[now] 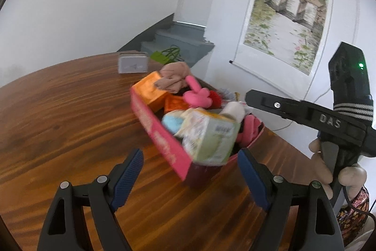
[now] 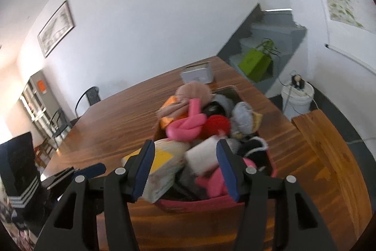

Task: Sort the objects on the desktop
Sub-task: 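Lower the medicine box into the pink box and open the left tool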

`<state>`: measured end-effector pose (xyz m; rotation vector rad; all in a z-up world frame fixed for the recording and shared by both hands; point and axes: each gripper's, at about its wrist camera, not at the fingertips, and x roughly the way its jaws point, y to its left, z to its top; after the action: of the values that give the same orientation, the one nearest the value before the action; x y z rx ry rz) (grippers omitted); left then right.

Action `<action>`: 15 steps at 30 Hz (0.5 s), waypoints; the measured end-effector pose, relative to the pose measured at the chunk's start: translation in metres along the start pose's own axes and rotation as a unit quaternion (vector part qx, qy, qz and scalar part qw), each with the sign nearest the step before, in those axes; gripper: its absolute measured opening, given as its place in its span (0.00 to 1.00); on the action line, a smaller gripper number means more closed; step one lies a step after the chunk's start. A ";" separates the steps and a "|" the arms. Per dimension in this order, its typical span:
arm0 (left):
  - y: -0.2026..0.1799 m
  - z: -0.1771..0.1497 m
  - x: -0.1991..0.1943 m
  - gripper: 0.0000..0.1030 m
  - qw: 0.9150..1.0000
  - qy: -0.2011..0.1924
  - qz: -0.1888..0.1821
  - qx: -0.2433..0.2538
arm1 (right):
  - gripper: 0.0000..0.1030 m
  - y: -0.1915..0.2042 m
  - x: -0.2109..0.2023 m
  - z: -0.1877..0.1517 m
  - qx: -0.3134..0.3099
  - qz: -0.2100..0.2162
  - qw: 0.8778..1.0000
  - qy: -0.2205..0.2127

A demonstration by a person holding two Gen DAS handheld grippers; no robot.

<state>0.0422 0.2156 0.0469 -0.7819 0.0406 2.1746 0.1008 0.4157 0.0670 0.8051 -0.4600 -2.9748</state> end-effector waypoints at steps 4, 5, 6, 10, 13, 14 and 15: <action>0.010 -0.007 -0.007 0.81 1.000 -0.002 0.027 -0.005 | 0.60 0.026 0.005 -0.009 -0.045 0.010 0.999 0.006; 0.012 -0.008 -0.008 0.81 0.999 -0.002 0.032 -0.005 | 0.60 0.032 0.008 -0.011 -0.057 0.007 0.998 0.010; 0.013 -0.009 -0.008 0.81 0.999 -0.002 0.037 -0.005 | 0.60 0.037 0.012 -0.013 -0.068 0.001 0.998 0.013; 0.011 -0.014 -0.010 0.81 0.999 -0.006 0.046 0.009 | 0.61 0.046 0.030 -0.018 -0.098 -0.052 0.993 0.026; 0.008 -0.017 -0.011 0.81 0.999 -0.006 0.046 0.020 | 0.68 0.042 0.036 -0.018 -0.093 -0.067 0.993 0.024; 0.008 -0.018 -0.011 0.81 0.999 -0.005 0.044 0.022 | 0.69 0.041 0.036 -0.018 -0.092 -0.072 0.993 0.022; 0.009 -0.019 -0.010 0.81 0.999 -0.003 0.039 0.019 | 0.71 0.042 0.038 -0.018 -0.096 -0.078 0.992 0.021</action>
<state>0.0511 0.1974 0.0352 -0.7624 0.1115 2.2441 0.0747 0.3670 0.0461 0.9195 -0.1114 -3.0739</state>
